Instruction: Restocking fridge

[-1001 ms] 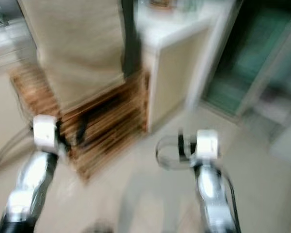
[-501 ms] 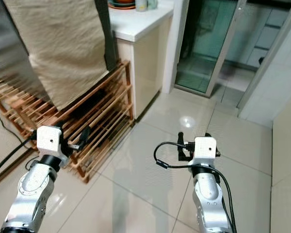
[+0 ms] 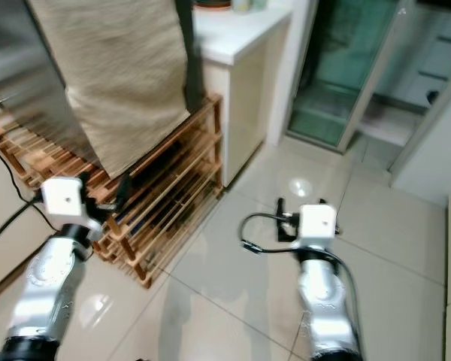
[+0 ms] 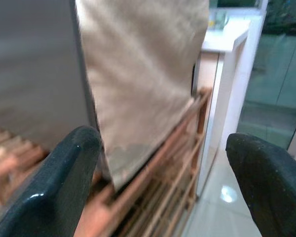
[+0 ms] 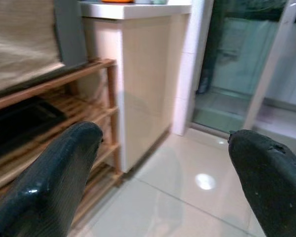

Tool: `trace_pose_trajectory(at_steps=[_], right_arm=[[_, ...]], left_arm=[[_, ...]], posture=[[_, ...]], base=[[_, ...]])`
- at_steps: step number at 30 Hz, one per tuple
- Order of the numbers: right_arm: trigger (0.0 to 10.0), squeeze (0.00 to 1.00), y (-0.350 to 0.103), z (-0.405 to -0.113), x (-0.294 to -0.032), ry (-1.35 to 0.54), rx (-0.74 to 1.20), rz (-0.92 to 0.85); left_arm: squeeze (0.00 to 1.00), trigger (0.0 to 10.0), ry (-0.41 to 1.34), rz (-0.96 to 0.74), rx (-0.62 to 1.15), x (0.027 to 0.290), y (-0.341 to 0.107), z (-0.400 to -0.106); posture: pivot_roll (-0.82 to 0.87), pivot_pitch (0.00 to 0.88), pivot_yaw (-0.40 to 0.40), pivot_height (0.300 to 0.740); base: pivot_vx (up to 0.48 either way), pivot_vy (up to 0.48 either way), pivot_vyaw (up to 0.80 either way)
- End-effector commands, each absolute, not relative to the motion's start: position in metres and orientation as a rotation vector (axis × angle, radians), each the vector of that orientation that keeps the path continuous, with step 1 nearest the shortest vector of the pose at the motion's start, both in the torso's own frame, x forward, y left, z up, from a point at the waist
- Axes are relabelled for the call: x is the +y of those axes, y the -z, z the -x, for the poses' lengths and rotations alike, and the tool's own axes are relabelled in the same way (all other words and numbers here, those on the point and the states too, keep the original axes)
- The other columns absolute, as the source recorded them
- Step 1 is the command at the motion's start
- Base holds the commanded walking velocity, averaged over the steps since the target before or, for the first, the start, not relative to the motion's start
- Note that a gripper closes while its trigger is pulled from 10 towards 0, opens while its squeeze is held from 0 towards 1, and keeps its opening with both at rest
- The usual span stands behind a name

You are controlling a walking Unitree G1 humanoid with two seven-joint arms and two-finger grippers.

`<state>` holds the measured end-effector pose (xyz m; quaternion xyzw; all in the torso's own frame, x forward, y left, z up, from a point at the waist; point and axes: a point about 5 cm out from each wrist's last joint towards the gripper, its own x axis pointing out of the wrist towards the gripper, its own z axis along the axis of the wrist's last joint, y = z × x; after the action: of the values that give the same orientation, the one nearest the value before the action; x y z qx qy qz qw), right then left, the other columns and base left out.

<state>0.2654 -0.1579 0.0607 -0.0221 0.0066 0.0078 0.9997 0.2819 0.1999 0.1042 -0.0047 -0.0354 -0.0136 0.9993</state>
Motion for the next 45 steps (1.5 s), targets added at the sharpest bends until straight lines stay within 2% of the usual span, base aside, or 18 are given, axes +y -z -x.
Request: trace_pose_trajectory(at_steps=[1,11,14,26,35,40,45], right_arm=[[10.0,0.0,-0.061,-0.264,-0.173,0.023,0.019,0.073],[10.0,0.0,-0.061,-0.264,-0.176,0.03,0.02,0.084],[10.0,0.0,-0.063,-0.265,-0.177,0.025,0.009,0.093],[10.0,0.0,-0.065,-0.262,-0.178,0.011,-0.001,0.107],[10.0,0.0,-0.068,-0.265,-0.177,-0.005,-0.007,0.107],[10.0,0.0,-0.073,-0.256,-0.177,0.012,-0.032,0.106],[10.0,0.0,-0.077,-0.203,-0.188,0.011,-0.035,0.116]], left_arm=[[0.0,10.0,0.05,0.019,-0.082,0.191,-0.107,-0.284],[0.0,10.0,0.077,-0.011,-0.087,0.187,-0.113,-0.294],[0.0,10.0,0.079,-0.037,-0.089,0.183,-0.118,-0.303],[0.0,10.0,0.094,-0.021,-0.097,0.173,-0.116,-0.302],[0.0,10.0,0.114,-0.085,-0.109,0.163,-0.119,-0.304],[0.0,10.0,0.17,-0.067,-0.107,0.17,-0.114,-0.292],[0.0,10.0,0.205,-0.055,-0.034,0.201,-0.095,-0.235]], posture=[[-0.14,0.0,0.04,0.74],[-0.15,0.0,0.038,0.74],[-0.15,0.0,0.033,0.74],[-0.16,0.0,0.023,0.74],[-0.16,0.0,0.021,0.74],[-0.15,0.0,0.016,0.74],[-0.16,0.0,0.017,0.74]], base=[[0.0,0.48,0.0],[0.0,0.48,-0.8],[0.0,0.452,0.0],[0.0,0.471,0.0],[0.0,0.031,0.0],[0.0,0.0,0.0],[0.0,0.0,0.0]])
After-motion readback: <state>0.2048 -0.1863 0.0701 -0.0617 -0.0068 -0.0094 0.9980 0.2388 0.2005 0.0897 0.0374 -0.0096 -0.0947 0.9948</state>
